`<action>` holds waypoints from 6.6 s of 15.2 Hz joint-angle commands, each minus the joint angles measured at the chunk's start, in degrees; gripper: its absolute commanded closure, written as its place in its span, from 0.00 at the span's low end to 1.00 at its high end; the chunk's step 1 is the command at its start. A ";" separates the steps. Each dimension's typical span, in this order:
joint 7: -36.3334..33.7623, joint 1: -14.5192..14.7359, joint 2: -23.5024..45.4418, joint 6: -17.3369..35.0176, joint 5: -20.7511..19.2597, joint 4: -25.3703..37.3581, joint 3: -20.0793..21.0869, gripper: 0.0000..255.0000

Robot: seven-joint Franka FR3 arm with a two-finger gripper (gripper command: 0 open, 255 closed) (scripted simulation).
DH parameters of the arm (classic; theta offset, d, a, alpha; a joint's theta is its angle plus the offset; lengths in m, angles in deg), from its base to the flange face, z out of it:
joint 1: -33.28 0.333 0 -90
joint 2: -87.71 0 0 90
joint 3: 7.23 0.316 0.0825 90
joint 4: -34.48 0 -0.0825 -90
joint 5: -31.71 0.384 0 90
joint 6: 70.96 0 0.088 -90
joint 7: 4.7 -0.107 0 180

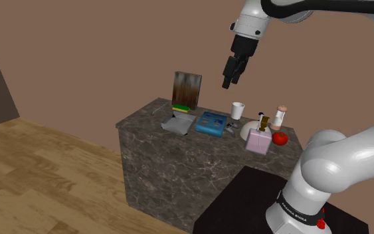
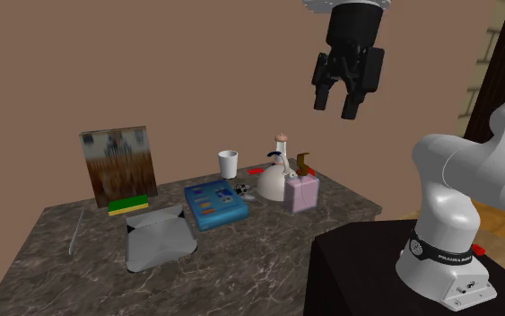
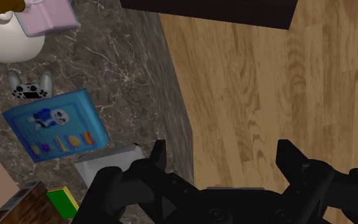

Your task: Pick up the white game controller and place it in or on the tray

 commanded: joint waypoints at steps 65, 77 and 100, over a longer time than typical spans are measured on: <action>38.69 -21.82 73.14 56.77 19.24 11.22 -20.33 1.00; 49.35 -27.79 72.58 53.25 16.40 15.52 -21.47 0.00; 79.07 -47.42 87.32 34.32 13.74 54.85 -19.23 0.00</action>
